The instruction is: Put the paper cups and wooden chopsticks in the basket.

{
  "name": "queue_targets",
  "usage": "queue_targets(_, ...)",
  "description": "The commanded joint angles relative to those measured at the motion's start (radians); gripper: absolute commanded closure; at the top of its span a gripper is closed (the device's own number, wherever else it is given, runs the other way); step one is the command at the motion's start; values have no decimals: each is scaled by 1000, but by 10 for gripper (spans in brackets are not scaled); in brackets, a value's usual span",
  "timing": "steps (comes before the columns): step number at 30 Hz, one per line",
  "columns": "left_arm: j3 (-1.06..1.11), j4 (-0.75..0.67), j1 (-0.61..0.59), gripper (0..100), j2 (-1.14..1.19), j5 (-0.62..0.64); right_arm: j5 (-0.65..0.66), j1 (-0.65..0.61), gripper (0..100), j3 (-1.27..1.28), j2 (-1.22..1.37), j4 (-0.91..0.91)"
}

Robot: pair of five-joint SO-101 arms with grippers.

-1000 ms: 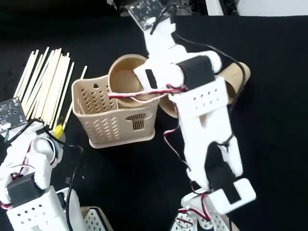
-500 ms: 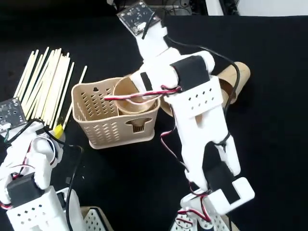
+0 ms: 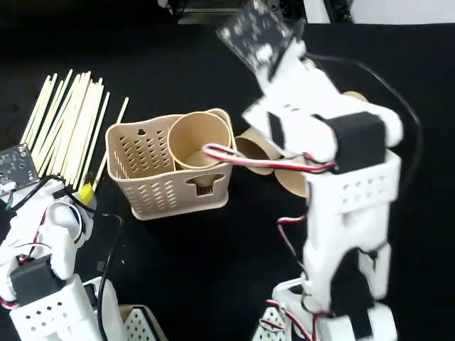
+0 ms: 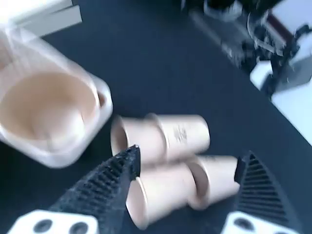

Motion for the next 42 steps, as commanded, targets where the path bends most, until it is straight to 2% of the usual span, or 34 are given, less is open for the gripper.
queue_targets(1,-4,-20,-8,736,-6,3,295,133,687,443,-185,-68)
queue_targets(4,-4,-20,-8,736,-6,3,408,219,687,789,-315,-298)
queue_targets(10,-4,-20,-8,736,-6,2,512,328,686,1388,-444,-830)
queue_targets(15,-4,-20,-8,736,-6,2,525,359,687,1569,-412,-1066)
queue_targets(21,-4,-20,-8,736,-6,2,519,379,701,1587,-286,-1290)
queue_targets(23,-4,-20,-8,736,-6,2,497,396,793,1587,-251,-1372)
queue_targets(26,-4,-20,-8,736,-6,2,440,414,995,1587,-240,-1444)
queue_targets(28,-4,-20,-8,736,-6,2,413,427,957,1587,-245,-1453)
queue_targets(30,-4,-20,-8,736,-6,2,382,430,991,1587,-272,-1447)
queue_targets(33,-4,-20,-8,736,-6,2,324,443,988,1561,-360,-1330)
queue_targets(37,-4,-20,-8,736,-6,2,279,442,988,1428,-532,-990)
queue_targets(42,-4,-20,-8,736,-6,2,152,428,988,1109,-696,-559)
